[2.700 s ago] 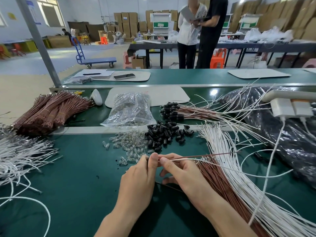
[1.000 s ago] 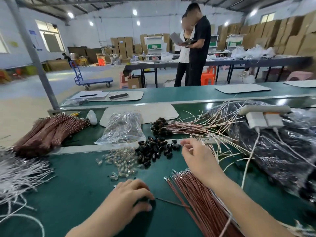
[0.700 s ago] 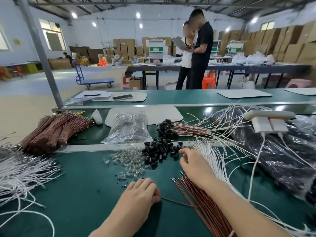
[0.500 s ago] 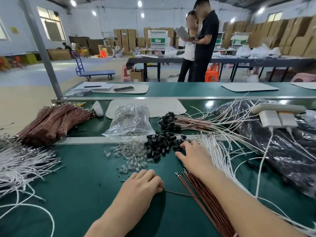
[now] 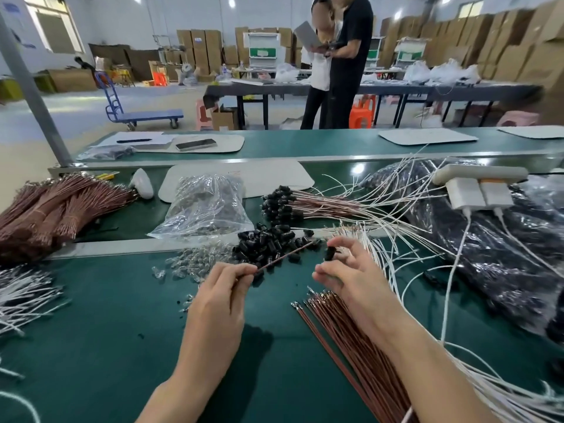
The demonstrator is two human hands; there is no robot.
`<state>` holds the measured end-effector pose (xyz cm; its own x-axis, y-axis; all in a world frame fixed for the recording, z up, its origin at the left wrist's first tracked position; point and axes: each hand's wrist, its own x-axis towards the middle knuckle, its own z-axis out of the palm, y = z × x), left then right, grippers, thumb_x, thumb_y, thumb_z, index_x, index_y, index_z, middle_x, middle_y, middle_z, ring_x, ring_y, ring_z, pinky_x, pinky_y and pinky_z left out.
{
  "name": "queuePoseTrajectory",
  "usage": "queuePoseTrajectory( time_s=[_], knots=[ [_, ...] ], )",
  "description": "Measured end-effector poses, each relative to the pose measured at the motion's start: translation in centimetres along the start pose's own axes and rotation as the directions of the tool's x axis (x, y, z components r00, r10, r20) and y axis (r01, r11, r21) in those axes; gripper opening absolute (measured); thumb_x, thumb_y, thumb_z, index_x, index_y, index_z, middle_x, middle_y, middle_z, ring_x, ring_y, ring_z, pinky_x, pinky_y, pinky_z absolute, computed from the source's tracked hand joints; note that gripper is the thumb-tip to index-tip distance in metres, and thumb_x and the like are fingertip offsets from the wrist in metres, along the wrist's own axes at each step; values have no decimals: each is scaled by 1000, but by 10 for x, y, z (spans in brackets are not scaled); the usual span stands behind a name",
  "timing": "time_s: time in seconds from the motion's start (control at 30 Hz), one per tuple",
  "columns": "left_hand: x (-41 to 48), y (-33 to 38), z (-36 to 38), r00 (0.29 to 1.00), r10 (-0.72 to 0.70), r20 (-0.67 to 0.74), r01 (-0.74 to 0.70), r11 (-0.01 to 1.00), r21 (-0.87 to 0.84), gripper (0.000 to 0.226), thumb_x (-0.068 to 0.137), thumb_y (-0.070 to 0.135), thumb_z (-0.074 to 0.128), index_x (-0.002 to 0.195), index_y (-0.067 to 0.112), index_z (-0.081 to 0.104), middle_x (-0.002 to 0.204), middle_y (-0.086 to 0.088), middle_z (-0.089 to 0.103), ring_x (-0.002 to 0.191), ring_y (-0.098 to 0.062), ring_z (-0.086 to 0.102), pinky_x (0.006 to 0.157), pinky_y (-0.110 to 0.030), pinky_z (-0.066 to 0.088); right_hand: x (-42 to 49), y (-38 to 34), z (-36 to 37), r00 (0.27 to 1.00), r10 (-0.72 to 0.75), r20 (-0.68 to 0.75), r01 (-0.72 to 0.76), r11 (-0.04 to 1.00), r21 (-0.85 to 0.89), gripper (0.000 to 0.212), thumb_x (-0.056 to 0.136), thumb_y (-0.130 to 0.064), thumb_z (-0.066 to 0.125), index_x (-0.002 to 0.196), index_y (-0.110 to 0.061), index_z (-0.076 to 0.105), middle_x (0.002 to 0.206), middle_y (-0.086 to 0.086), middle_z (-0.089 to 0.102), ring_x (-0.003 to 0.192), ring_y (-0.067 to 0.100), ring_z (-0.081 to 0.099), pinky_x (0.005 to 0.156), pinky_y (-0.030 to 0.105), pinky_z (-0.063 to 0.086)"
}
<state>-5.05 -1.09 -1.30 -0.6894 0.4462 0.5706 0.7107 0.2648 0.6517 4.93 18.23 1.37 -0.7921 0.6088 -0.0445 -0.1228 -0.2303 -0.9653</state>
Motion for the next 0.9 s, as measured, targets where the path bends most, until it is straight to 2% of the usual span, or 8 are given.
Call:
queuePoseTrajectory(
  time_s=[0.13,0.27,0.37,0.47,0.67,0.9],
  knots=[
    [-3,-2,3,997,74,15,-75,990,117,17,97,28,56,108,23,68,99,21,56,86,-7,58,77,-28,48,-2,-2,-6,997,75,-36,-66,973,221,32,94,14,45,96,-5,70,79,7,58,71,13,67,74,27,61],
    [-5,-2,0,998,56,20,-58,995,83,15,95,32,57,105,27,67,100,24,55,88,-8,59,77,-34,50,-2,-2,-12,992,120,-34,-106,955,278,29,96,7,46,105,3,74,94,11,66,80,14,65,76,25,60],
    [-2,-2,3,998,56,19,-57,996,74,14,95,32,57,104,27,67,99,25,53,87,-9,59,75,-35,51,0,1,-12,991,129,-24,-118,957,265,25,99,-4,52,108,1,76,94,10,71,82,13,67,78,24,59],
    [-2,-2,4,997,77,3,-77,992,96,11,94,27,61,103,26,67,98,25,53,87,-7,58,74,-34,50,0,3,-8,992,119,-28,-108,961,256,24,98,1,55,112,-2,74,99,10,73,83,14,69,77,21,59],
    [-3,-4,4,998,55,1,-55,992,116,12,94,28,61,104,26,67,98,23,54,85,-8,58,74,-35,51,-1,3,-5,995,96,28,-100,953,286,43,83,-2,66,125,-11,67,99,10,73,87,18,71,78,23,59],
    [-5,-4,4,998,67,14,-68,991,111,11,95,31,57,102,27,66,97,23,55,84,-9,58,75,-33,50,-9,6,4,998,50,35,-56,973,225,52,70,-7,74,121,-19,70,94,1,75,88,12,70,78,21,57]
  ],
)
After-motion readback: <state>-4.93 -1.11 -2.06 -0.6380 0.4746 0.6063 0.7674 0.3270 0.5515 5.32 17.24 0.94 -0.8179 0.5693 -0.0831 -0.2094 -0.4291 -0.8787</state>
